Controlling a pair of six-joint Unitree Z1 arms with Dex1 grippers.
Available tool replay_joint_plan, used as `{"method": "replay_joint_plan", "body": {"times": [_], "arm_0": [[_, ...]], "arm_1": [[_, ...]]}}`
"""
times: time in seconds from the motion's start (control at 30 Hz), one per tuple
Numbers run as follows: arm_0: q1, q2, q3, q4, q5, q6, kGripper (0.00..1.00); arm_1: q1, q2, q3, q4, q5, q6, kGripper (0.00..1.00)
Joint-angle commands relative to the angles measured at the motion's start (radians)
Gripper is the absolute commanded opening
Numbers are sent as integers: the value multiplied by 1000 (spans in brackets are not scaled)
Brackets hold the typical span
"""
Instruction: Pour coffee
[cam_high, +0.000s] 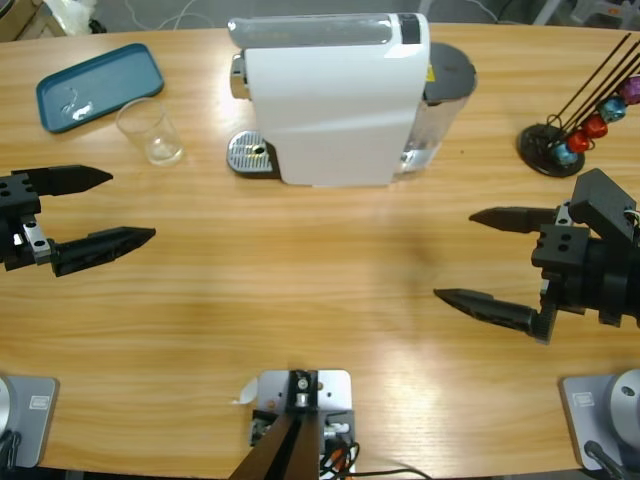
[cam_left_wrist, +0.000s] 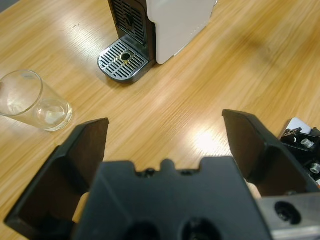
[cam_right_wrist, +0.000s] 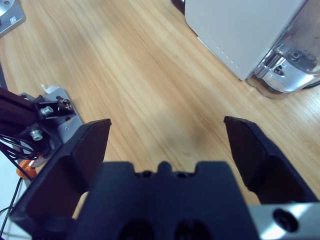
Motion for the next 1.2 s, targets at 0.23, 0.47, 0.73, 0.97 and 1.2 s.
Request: {"method": "replay_joint_plan", "body": {"times": [0.23,0.47,0.73,0.97,1.2], "arm_0": [[-9,-4,4,15,-12,-73,977],[-9,-73,-157,283,-19,-228,991],[243,75,-312,195,-469,-437,812],[440,335,-316,-156,-728,-752,698],[454,518,-325,-399,-755,-898,678]], "arm_1": [[8,18,0,-9,22,-10,1000],[8,27,-1,-10,26,-10,1000],[8,25,-1,-9,28,-10,1000],[8,18,-1,-10,32,-10,1000],[8,13,-1,-10,35,-10,1000]]}}
